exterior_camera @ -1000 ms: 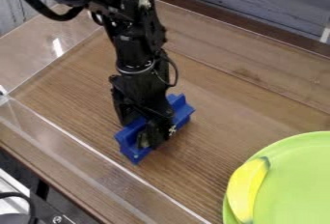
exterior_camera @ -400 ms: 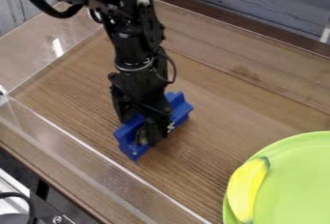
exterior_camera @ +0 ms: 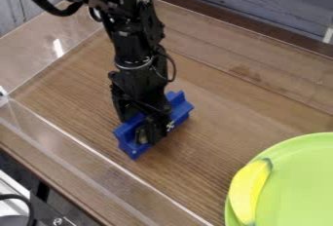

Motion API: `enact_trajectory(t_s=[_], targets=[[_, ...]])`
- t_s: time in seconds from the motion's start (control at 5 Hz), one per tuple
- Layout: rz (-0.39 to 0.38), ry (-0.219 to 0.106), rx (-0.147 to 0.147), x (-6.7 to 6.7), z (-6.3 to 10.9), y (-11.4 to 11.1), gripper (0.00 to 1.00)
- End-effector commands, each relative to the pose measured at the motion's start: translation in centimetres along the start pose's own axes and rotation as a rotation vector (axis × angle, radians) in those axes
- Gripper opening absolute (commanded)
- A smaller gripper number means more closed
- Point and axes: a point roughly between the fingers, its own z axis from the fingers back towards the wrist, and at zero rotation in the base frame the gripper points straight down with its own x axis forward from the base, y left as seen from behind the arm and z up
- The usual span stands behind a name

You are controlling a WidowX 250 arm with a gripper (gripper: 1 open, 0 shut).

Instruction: Put the blue object in the green plate

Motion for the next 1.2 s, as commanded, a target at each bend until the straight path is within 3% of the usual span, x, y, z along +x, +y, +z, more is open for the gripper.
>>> enact_trajectory(t_s=[0.0, 1.0], targets=[[0.005, -0.031, 0.013, 0.79, 0.74, 0.71, 0.0], [-0.008, -0.041, 0.017, 1.43, 1.1, 1.68, 0.0]])
